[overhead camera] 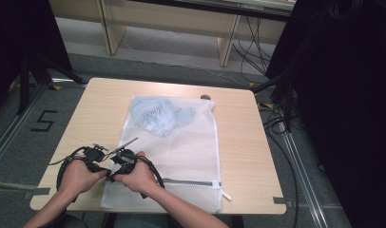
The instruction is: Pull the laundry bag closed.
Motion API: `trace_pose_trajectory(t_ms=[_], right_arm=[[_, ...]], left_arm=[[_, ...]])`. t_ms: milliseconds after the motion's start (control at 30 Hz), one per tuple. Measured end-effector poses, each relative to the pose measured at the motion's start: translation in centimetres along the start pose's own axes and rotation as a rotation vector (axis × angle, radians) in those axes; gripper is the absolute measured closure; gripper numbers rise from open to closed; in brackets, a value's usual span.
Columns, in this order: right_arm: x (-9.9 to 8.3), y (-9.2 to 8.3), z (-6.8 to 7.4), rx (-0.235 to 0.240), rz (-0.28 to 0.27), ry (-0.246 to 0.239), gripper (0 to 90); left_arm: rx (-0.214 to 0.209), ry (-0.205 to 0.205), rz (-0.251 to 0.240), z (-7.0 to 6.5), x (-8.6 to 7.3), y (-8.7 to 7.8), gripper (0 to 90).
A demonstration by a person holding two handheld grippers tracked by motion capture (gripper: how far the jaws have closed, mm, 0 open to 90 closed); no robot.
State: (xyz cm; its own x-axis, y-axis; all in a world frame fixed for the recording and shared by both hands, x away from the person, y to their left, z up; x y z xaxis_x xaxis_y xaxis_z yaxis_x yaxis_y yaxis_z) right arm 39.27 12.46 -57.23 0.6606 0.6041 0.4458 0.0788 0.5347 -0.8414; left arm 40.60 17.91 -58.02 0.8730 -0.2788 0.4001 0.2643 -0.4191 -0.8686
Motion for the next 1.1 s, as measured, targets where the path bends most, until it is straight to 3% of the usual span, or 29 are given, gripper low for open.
trace_pose_trajectory(t_ms=[67,100,200,233,267,433,633,700,800,900,933,1000,1100], right_arm=[[-0.1,0.0,-0.2,0.001,-0.001,-0.015,86.7],[-0.2,-0.1,0.0,0.001,0.006,0.017,86.7],[-0.2,-0.1,-0.1,-0.004,0.003,0.015,86.8],[-0.2,-0.3,-0.2,-0.008,0.001,0.009,86.8],[-0.2,-0.3,-0.2,-0.009,0.008,0.019,86.8],[-0.4,-0.6,-0.5,-0.009,0.016,0.029,86.9],[-0.5,-0.8,-0.7,-0.010,0.018,0.041,87.0],[-0.4,-0.8,-0.8,-0.011,0.009,0.022,87.0],[-0.6,-0.9,-0.7,-0.007,0.023,0.045,87.0],[-0.7,-1.0,-1.0,-0.003,0.015,0.013,87.0],[-0.8,-1.1,-0.9,-0.008,0.027,0.045,87.0],[-0.8,-1.1,-1.0,-0.010,0.026,0.038,87.0],[-0.9,-1.3,-0.9,-0.016,0.034,0.068,87.0]], left_arm=[[-0.003,0.011,-0.005,0.0,0.0,0.1,89.7],[-0.002,0.012,-0.002,-0.1,0.0,0.0,89.7],[0.007,0.023,-0.002,-0.1,0.0,0.1,89.7],[0.011,0.061,0.041,0.1,-0.3,-0.2,89.7],[0.014,0.063,0.038,0.1,-0.3,-0.2,89.8],[0.016,0.030,-0.007,-0.2,0.1,0.1,89.8],[0.018,0.043,0.009,-0.2,-0.1,0.0,89.8],[0.016,0.043,0.010,-0.2,-0.1,0.0,89.8],[0.007,0.037,0.005,-0.2,-0.1,0.0,89.8],[0.010,0.041,0.004,-0.2,0.0,0.0,89.8],[0.012,0.041,0.004,-0.2,0.0,0.1,89.8],[0.012,0.040,0.004,-0.2,0.0,0.1,89.8],[0.010,0.038,0.003,-0.2,0.0,0.1,89.8]])
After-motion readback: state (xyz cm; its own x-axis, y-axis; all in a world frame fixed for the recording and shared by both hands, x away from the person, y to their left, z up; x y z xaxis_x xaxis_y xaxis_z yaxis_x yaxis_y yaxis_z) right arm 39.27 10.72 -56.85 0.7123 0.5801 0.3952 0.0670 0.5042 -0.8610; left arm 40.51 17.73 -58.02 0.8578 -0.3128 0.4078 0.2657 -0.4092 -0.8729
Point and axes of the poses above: each handheld gripper's, and its own axes: y roughly forward along the jaws, x roughly out of its top, z roughly to its left, the point moved 10 cm from there along y, roughly forward along the jaws, and after that the axes turned 7 degrees about -x, right-handed, at the moved point
